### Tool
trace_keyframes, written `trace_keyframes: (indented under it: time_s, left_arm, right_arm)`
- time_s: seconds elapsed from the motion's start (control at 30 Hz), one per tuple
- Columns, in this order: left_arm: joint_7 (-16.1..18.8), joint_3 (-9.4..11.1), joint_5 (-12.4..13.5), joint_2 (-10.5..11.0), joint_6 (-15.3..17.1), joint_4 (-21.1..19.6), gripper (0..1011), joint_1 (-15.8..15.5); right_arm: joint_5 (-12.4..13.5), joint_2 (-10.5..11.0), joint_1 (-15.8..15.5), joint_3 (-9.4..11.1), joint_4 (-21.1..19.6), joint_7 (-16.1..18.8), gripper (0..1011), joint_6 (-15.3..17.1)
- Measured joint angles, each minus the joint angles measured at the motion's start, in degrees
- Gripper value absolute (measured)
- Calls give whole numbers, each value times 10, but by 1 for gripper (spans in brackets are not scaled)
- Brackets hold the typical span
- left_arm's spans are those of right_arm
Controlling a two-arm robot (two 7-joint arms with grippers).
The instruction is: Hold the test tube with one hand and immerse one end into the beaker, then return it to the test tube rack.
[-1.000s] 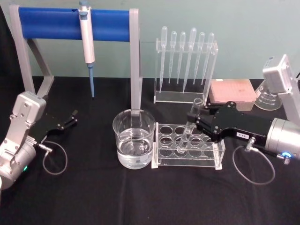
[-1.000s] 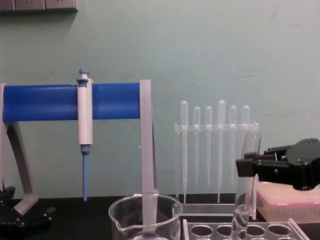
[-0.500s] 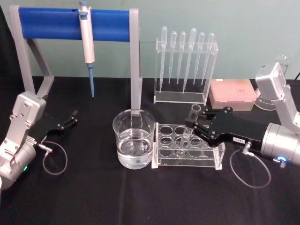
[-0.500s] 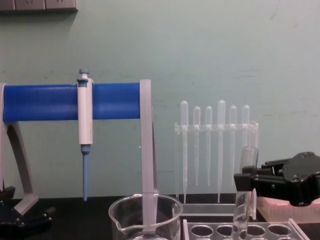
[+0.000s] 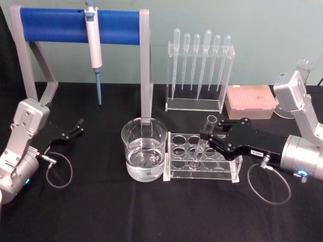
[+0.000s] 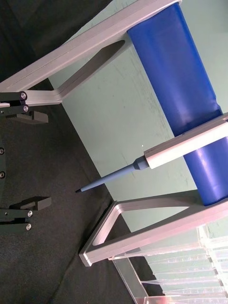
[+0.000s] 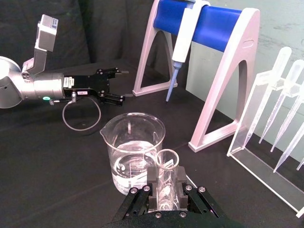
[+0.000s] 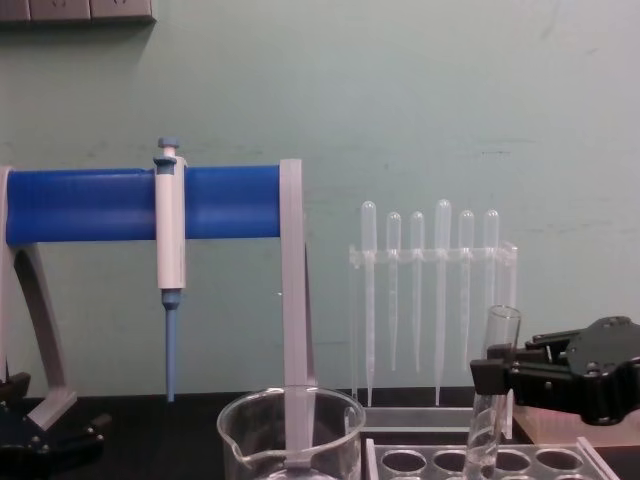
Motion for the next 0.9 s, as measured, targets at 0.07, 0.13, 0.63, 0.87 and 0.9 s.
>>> trace_keyframes:
  time_s: [0.07, 0.13, 0.63, 0.87, 0.9]
  left_arm:
    - [0, 0, 0, 0, 0, 0, 1000, 0]
    - [0, 0, 0, 0, 0, 0, 1000, 0]
    - [0, 0, 0, 0, 0, 0, 1000, 0]
    - [0, 0, 0, 0, 0, 0, 1000, 0]
    - [0, 0, 0, 0, 0, 0, 1000, 0]
  right_arm:
    - [0, 0, 0, 0, 0, 0, 239, 0]
    - [0, 0, 0, 0, 0, 0, 239, 0]
    - [1, 1, 0, 1, -1, 0, 549, 1]
    - [3, 6, -6, 13, -23, -5, 744, -5]
    - [4, 7, -8, 17, -29, -7, 785, -7]
